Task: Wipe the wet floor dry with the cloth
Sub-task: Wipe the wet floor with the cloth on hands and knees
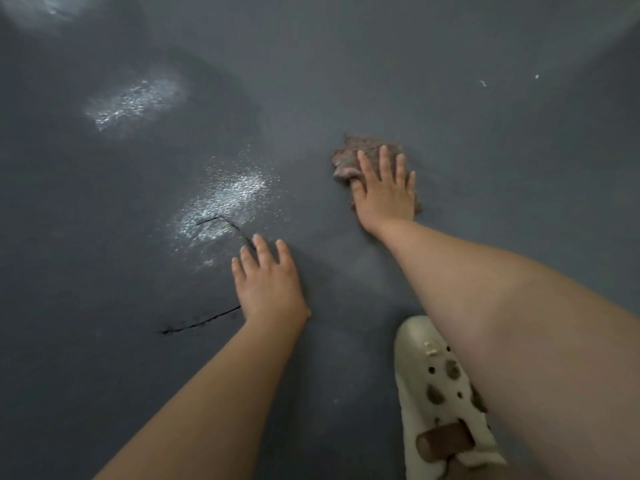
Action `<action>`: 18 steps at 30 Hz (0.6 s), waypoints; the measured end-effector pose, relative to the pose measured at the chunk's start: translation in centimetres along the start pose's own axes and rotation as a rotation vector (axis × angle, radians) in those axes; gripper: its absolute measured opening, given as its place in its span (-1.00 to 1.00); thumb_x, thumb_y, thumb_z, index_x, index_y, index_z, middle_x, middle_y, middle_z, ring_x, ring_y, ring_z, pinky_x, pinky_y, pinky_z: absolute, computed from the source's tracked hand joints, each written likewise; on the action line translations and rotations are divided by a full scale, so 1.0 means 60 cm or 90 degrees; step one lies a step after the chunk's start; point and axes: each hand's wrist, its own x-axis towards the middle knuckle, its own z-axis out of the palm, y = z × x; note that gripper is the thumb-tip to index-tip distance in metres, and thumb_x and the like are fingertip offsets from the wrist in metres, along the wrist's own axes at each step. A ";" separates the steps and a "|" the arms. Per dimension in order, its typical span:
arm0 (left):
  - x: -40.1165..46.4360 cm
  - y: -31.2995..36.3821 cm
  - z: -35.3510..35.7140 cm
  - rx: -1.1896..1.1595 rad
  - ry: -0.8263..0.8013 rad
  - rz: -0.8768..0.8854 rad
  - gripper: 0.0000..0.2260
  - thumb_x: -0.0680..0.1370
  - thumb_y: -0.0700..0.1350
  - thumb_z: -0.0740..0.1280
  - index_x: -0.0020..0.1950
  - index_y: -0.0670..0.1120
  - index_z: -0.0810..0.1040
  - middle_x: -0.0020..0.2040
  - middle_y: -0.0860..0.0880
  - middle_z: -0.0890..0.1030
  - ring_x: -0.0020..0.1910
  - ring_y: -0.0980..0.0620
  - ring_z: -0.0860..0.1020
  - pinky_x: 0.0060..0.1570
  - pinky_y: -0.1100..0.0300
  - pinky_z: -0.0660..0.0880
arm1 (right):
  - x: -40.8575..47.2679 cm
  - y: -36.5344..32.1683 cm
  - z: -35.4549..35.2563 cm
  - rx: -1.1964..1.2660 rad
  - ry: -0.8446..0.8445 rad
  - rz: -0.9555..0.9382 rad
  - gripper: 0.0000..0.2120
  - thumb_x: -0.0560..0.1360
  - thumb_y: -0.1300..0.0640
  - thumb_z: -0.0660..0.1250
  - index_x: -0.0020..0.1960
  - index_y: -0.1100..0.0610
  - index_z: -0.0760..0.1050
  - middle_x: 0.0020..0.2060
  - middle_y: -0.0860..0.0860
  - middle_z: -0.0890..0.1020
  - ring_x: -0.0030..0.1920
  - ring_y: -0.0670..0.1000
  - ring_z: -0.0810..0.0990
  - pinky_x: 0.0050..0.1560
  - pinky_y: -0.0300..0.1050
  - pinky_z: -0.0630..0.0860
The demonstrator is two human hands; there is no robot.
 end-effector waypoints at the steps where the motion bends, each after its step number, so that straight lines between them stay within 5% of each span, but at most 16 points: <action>1: 0.000 0.001 -0.001 0.015 0.002 0.003 0.00 0.40 0.18 0.45 0.55 -0.10 -0.16 0.54 -0.23 -0.15 0.51 -0.25 -0.06 0.47 -0.09 -0.09 | 0.003 0.028 -0.002 0.011 0.003 0.056 -0.49 0.62 -0.15 -0.07 0.54 -0.16 -0.09 0.55 -0.01 -0.13 0.53 0.14 -0.20 0.47 0.12 -0.23; 10: 0.006 0.011 -0.005 0.060 -0.006 0.005 0.02 0.38 0.23 0.44 0.54 -0.13 -0.16 0.53 -0.26 -0.12 0.51 -0.27 -0.03 0.45 -0.15 -0.06 | -0.049 0.139 0.014 0.161 0.042 0.495 -0.48 0.62 -0.15 -0.09 0.55 -0.10 -0.06 0.55 0.02 -0.12 0.52 0.19 -0.19 0.44 0.26 -0.23; 18: 0.003 -0.003 0.003 -0.007 0.024 0.040 0.02 0.37 0.24 0.44 0.55 -0.06 -0.16 0.55 -0.17 -0.16 0.52 -0.21 -0.06 0.45 -0.14 0.00 | -0.010 0.062 -0.004 0.140 -0.013 0.367 -0.49 0.63 -0.15 -0.14 0.54 -0.13 -0.17 0.54 -0.01 -0.20 0.51 0.21 -0.26 0.39 0.38 -0.26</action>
